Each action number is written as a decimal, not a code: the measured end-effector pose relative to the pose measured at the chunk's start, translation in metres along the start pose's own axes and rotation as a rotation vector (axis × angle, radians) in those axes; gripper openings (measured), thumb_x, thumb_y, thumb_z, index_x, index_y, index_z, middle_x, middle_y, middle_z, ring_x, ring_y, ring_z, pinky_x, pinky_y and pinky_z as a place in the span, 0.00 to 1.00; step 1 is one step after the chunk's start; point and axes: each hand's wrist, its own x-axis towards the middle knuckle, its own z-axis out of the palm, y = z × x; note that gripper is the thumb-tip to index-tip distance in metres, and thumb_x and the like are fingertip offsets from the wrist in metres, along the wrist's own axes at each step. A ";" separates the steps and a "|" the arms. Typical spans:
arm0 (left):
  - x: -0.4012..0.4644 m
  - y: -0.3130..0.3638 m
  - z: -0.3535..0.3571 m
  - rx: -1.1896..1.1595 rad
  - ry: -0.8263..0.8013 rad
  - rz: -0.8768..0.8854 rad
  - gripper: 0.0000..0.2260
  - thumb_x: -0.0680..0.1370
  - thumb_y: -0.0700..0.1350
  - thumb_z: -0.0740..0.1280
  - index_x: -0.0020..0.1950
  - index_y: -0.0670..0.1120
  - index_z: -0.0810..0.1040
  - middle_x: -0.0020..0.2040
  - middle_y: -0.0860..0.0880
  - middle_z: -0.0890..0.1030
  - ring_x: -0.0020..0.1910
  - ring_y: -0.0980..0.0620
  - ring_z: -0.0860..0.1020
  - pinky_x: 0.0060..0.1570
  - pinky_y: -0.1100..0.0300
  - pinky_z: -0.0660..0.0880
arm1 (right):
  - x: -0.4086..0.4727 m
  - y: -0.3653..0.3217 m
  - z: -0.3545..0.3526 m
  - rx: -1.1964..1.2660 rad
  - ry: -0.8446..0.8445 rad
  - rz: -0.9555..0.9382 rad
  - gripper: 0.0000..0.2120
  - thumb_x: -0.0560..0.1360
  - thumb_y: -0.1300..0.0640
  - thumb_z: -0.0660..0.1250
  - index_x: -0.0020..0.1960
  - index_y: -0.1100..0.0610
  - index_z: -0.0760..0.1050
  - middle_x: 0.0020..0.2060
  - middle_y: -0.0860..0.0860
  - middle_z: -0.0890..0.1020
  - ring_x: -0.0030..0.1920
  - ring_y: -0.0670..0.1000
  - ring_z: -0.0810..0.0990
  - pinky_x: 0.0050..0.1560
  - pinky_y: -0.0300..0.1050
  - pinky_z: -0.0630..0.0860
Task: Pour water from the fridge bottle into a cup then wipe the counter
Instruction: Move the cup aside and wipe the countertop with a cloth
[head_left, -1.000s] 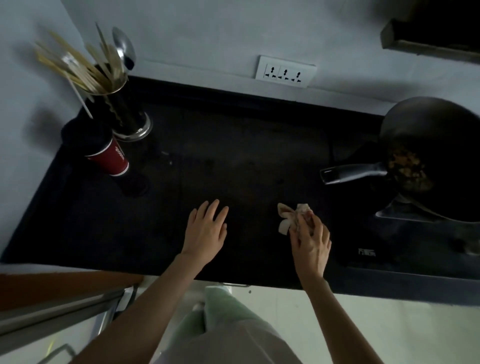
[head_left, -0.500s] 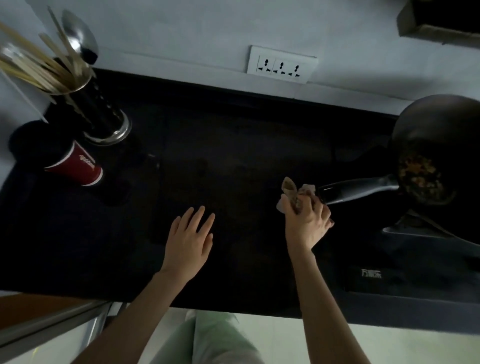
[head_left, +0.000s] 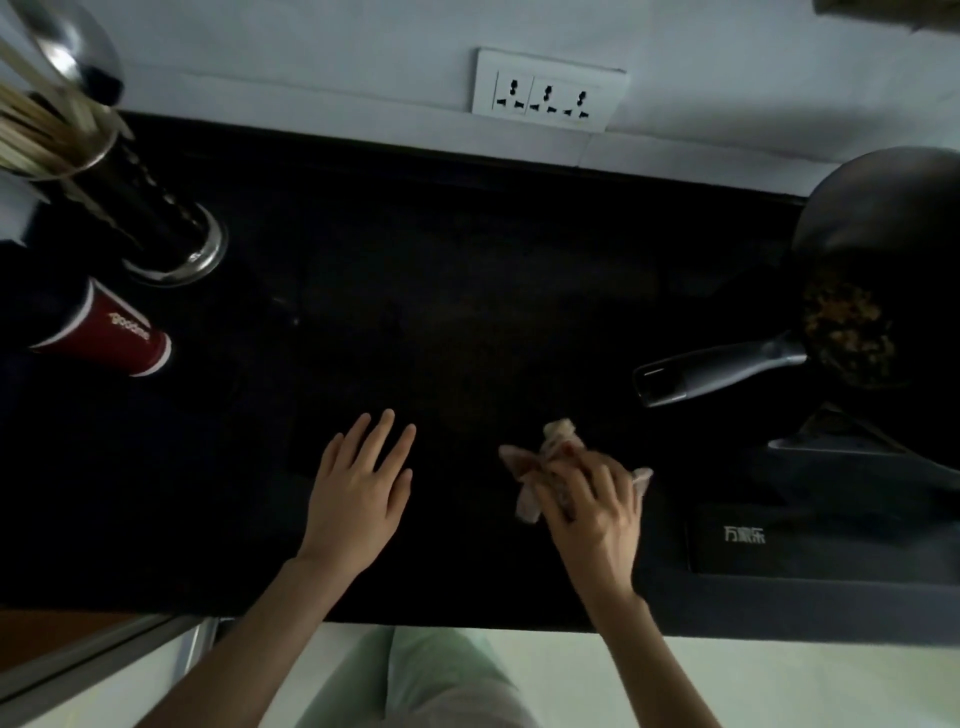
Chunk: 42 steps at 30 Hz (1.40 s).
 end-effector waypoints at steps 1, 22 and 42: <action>0.000 0.000 -0.001 0.001 -0.005 0.000 0.23 0.80 0.53 0.51 0.72 0.48 0.70 0.72 0.44 0.70 0.72 0.41 0.67 0.68 0.43 0.67 | 0.013 0.007 0.001 -0.012 0.005 0.063 0.13 0.73 0.48 0.71 0.55 0.52 0.81 0.54 0.52 0.81 0.54 0.58 0.78 0.55 0.58 0.73; -0.001 -0.002 -0.010 -0.015 -0.132 0.023 0.24 0.80 0.54 0.50 0.73 0.47 0.68 0.74 0.42 0.67 0.73 0.39 0.65 0.69 0.41 0.65 | 0.018 0.008 0.005 -0.022 0.008 0.194 0.23 0.73 0.46 0.67 0.64 0.57 0.76 0.53 0.54 0.81 0.54 0.58 0.76 0.57 0.52 0.70; -0.001 -0.005 -0.011 0.017 -0.126 0.073 0.27 0.80 0.56 0.45 0.74 0.47 0.66 0.75 0.41 0.64 0.75 0.38 0.62 0.70 0.41 0.62 | -0.011 0.014 -0.014 -0.119 0.098 0.539 0.19 0.73 0.48 0.70 0.61 0.55 0.77 0.56 0.54 0.81 0.57 0.60 0.75 0.54 0.56 0.71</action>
